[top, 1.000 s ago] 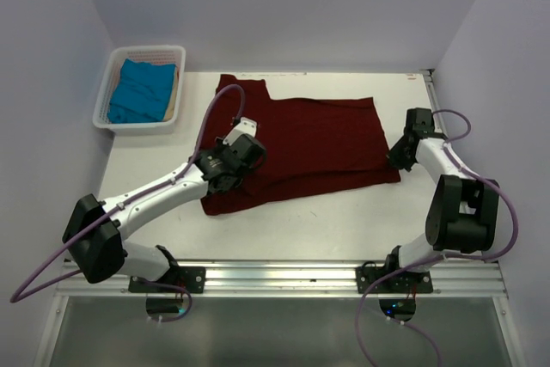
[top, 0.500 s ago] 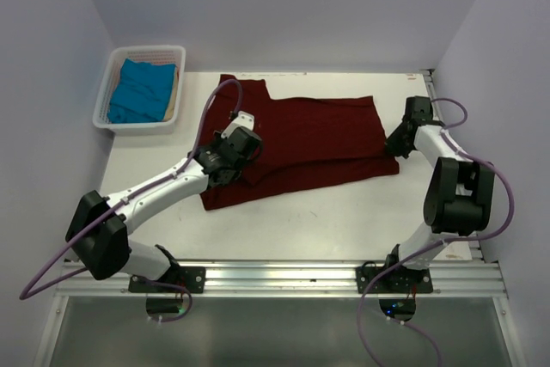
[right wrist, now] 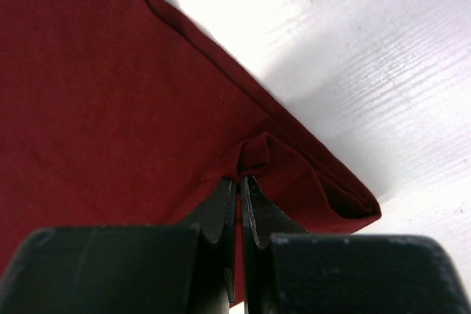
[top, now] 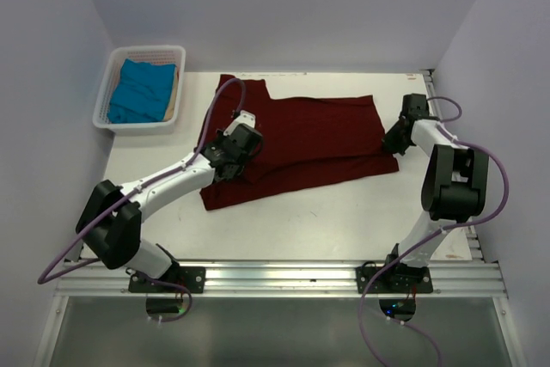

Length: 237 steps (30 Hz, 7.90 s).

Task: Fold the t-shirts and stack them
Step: Fold the tshirt

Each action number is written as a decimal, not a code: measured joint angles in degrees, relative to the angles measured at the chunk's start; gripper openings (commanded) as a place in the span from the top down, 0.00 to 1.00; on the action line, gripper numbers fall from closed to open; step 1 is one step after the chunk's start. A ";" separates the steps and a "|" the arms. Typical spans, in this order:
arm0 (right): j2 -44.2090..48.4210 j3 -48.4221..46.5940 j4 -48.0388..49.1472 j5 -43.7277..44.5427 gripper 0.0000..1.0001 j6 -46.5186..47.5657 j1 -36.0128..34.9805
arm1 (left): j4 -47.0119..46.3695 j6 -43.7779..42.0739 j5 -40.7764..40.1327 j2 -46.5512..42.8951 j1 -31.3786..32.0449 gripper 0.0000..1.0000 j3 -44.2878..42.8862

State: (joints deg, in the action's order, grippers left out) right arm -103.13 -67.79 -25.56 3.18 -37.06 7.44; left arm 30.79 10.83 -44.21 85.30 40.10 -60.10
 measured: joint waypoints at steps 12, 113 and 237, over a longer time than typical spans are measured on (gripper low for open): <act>-2.45 -2.64 0.87 -0.24 0.86 -0.04 -0.07 | -2.14 -0.66 0.66 3.63 -2.10 0.90 -0.42; 20.44 10.36 -17.94 10.29 1.00 -0.83 -16.81 | 6.64 23.12 24.33 -10.73 -4.09 1.00 5.44; -29.68 -37.53 5.51 7.52 0.49 7.17 -3.30 | -17.81 11.02 49.75 5.90 -9.14 1.00 3.76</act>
State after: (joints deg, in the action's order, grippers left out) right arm -132.81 -105.32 -20.05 10.70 -29.89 4.14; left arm 12.97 21.85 5.54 91.20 30.96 -56.34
